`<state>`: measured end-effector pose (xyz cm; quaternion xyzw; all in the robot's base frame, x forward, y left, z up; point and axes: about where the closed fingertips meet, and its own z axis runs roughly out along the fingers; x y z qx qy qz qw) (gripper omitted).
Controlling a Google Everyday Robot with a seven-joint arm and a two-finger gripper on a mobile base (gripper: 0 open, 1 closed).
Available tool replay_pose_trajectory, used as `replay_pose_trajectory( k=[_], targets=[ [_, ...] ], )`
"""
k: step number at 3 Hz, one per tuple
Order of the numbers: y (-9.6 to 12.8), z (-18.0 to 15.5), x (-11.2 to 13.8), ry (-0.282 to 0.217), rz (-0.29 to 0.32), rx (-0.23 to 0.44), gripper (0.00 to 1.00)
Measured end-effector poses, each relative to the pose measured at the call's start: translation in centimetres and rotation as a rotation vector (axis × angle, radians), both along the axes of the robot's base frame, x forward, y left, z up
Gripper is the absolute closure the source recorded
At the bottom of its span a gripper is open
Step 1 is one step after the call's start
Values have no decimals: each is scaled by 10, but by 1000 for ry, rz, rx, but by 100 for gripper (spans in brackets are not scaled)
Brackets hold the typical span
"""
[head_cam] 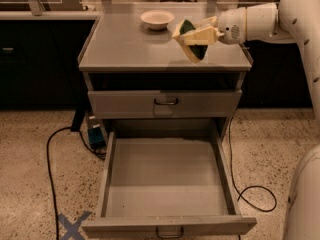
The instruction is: Pick sponge from middle drawer and place on counter
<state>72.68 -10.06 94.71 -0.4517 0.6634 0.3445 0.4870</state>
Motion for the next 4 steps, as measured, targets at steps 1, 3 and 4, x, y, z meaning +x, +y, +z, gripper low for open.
replay_pose_trajectory(
  k=[1,3,4],
  targets=[
    [5,9,7,-29,6,8,100],
    [29,38,56,-165,-17,36,100],
    [44,24,83,-145,-44,19,100]
  ],
)
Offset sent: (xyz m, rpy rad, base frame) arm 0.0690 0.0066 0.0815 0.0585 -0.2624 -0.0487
